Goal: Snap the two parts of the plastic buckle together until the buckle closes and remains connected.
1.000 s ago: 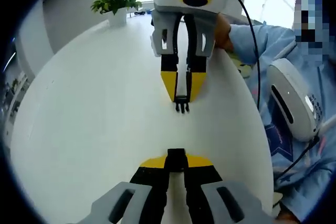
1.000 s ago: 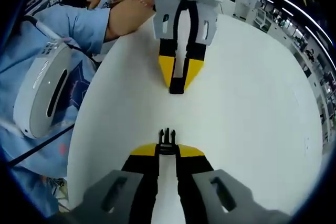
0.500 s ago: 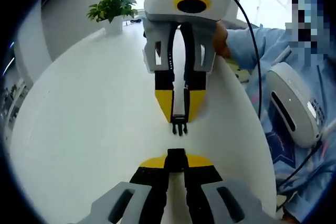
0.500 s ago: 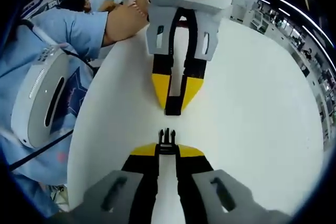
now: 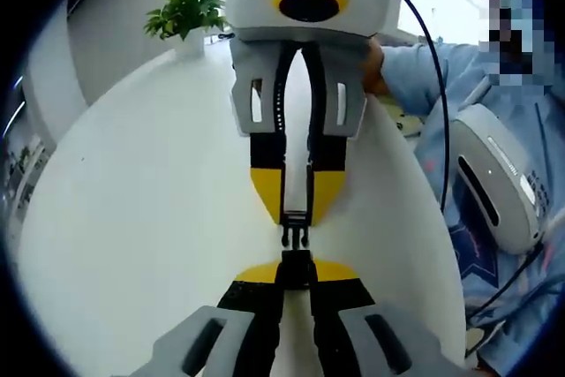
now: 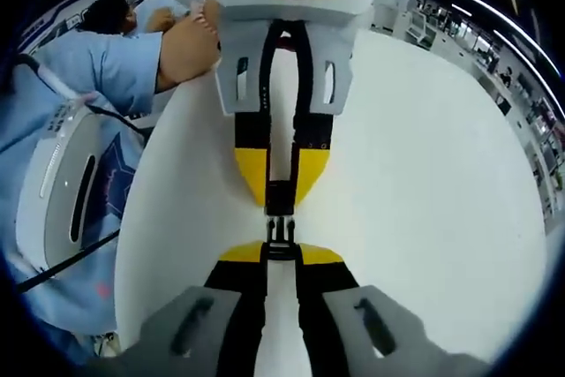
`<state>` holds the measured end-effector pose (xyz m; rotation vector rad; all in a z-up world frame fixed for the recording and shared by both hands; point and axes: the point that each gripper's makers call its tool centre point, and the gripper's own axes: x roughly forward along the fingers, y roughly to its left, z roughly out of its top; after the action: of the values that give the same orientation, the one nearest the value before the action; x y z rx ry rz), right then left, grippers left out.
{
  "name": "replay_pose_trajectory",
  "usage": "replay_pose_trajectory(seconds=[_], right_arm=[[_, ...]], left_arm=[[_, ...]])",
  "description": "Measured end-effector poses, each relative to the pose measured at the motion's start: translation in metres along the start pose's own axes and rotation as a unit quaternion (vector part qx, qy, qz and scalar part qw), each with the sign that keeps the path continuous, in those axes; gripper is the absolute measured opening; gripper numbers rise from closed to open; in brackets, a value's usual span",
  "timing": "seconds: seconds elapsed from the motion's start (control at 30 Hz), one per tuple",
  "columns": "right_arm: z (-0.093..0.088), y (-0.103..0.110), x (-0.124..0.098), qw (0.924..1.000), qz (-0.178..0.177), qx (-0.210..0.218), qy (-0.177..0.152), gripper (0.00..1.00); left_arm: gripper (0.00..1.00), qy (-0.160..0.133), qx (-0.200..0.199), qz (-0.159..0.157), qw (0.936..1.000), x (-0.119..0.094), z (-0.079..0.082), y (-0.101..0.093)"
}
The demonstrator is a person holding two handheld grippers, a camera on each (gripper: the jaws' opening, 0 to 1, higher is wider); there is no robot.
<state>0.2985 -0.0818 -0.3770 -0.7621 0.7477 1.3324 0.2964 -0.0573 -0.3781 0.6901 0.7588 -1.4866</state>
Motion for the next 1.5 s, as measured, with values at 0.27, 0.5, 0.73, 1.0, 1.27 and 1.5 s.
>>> replay_pose_trajectory(seconds=[0.27, 0.5, 0.73, 1.0, 1.27, 1.5], right_arm=[[0.0, 0.0, 0.0, 1.0, -0.003, -0.001, 0.0, 0.12], [-0.001, 0.001, -0.001, 0.9999, -0.008, 0.008, 0.005, 0.12], [0.001, -0.002, -0.001, 0.9998, -0.011, 0.016, 0.01, 0.12], [0.003, -0.006, -0.003, 0.9994, -0.015, 0.026, 0.017, 0.12], [0.003, -0.007, -0.003, 0.9993, -0.017, 0.027, 0.021, 0.12], [0.009, -0.011, -0.002, 0.9997, -0.011, 0.014, 0.017, 0.12]], left_arm=[[0.1, 0.004, 0.0, 0.005, 1.0, 0.001, 0.002, 0.0], [0.1, 0.002, -0.001, 0.007, 1.0, 0.001, 0.002, -0.001], [0.1, 0.012, 0.016, 0.022, 0.9996, 0.001, 0.003, -0.001], [0.1, 0.018, 0.022, 0.032, 0.9991, 0.001, 0.003, -0.001], [0.1, 0.02, 0.023, 0.042, 0.9986, 0.0, 0.002, 0.001], [0.1, 0.017, 0.024, 0.036, 0.9989, 0.0, 0.002, 0.0]])
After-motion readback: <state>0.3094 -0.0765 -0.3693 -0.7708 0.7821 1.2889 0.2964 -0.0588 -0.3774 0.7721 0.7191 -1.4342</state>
